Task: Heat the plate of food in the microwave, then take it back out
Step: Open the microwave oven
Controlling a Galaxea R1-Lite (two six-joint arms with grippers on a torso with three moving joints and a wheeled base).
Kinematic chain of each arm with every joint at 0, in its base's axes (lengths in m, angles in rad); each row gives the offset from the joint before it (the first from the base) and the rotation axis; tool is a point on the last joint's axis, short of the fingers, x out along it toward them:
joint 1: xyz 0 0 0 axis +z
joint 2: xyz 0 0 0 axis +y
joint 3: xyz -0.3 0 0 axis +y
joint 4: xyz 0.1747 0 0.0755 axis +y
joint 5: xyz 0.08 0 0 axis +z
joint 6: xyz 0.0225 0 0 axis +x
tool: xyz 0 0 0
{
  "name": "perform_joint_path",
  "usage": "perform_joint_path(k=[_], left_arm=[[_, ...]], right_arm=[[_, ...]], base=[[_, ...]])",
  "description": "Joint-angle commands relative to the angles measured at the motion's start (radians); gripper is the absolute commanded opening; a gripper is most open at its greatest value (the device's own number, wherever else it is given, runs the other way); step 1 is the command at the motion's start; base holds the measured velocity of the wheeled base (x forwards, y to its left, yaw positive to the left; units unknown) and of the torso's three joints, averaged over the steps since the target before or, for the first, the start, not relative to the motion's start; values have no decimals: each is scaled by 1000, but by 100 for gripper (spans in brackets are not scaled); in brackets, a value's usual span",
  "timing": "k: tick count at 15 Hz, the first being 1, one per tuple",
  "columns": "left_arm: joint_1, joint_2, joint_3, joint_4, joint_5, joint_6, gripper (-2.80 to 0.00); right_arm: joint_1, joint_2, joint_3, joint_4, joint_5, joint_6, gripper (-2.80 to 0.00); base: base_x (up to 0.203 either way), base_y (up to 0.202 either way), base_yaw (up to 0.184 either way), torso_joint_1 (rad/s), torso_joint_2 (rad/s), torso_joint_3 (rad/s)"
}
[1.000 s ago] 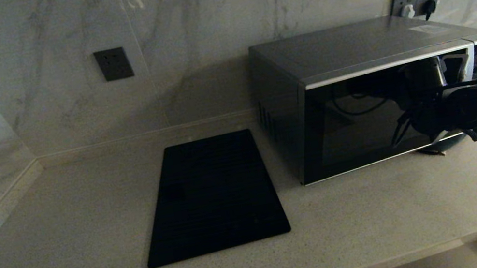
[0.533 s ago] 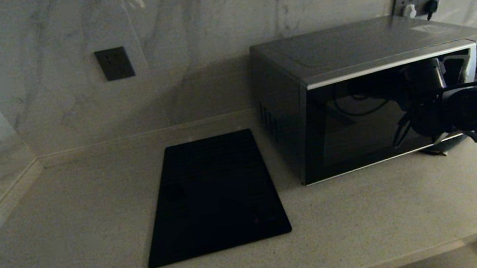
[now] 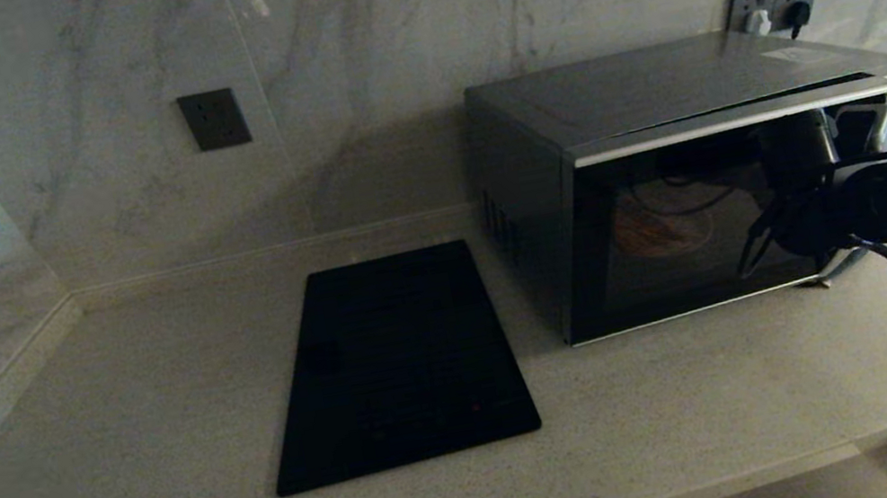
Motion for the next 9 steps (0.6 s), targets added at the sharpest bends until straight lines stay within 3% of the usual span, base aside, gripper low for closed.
perform_joint_path(k=[1,9], left_arm=[[0,2,0,-1,0,-1,-280],[0,1,0,-1,0,-1,-280]], right_arm=[[0,-25,17,-10,-7,2,-280],[35,-66,70,-12,-1,10,-280]], base=[[0,0,0,0,0,0],[0,0,0,0,0,0]])
